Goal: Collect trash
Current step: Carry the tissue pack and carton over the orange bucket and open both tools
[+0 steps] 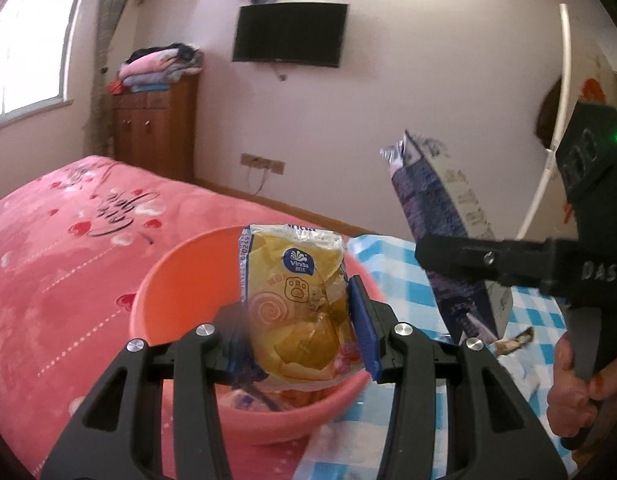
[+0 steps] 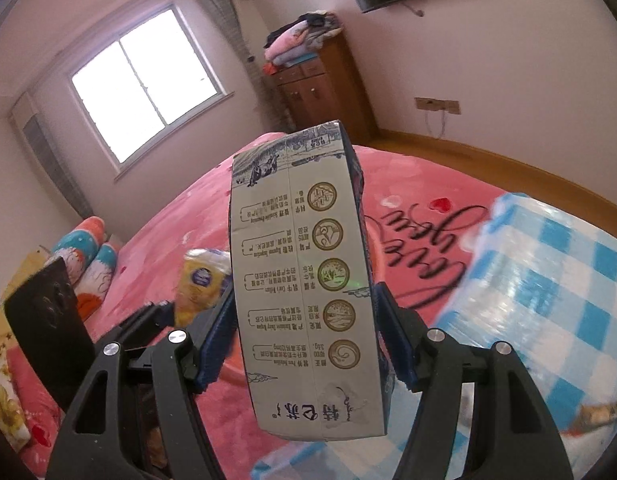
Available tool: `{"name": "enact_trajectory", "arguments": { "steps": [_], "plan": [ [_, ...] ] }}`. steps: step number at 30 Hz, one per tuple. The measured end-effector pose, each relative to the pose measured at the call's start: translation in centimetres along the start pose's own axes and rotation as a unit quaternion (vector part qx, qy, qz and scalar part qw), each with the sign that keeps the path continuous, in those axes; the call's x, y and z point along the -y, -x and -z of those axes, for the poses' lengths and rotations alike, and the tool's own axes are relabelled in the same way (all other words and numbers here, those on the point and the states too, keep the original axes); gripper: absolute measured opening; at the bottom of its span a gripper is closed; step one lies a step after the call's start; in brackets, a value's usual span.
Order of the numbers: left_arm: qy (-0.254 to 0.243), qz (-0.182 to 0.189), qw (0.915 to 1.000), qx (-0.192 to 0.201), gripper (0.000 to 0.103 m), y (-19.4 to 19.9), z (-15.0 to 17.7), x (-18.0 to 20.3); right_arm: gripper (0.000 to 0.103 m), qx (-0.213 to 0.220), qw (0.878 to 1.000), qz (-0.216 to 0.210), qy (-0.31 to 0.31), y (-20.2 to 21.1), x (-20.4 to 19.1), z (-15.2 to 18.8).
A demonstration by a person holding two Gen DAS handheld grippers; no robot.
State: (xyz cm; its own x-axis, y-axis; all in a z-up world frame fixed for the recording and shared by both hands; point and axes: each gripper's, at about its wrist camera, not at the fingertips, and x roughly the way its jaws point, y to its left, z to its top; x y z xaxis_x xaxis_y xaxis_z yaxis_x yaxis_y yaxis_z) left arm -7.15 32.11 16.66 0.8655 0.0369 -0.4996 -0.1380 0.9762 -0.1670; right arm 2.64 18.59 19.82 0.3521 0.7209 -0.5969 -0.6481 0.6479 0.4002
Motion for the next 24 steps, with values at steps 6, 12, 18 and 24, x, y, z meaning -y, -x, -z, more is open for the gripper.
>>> {"name": "enact_trajectory", "arguments": {
  "steps": [6,12,18,24],
  "plan": [
    [0.020,-0.013,0.9996,-0.012,0.046,-1.5,0.2,-2.1,0.067,-0.013,1.000,-0.010,0.003,-3.3,-1.3,-1.3],
    [0.025,-0.022,0.9992,-0.023,0.048,-2.7,0.7,-2.7,0.068,-0.021,1.000,-0.018,0.001,-5.2,-1.4,-1.8],
    [0.032,-0.048,0.9980,-0.025,0.079,-2.7,1.2,-3.3,0.088,-0.011,1.000,-0.012,-0.018,-5.4,-0.6,-1.5],
    [0.031,-0.053,0.9979,-0.021,0.084,-2.3,1.4,-2.9,0.089,0.015,0.999,0.008,-0.034,-3.2,0.9,-0.5]
  ]
}}
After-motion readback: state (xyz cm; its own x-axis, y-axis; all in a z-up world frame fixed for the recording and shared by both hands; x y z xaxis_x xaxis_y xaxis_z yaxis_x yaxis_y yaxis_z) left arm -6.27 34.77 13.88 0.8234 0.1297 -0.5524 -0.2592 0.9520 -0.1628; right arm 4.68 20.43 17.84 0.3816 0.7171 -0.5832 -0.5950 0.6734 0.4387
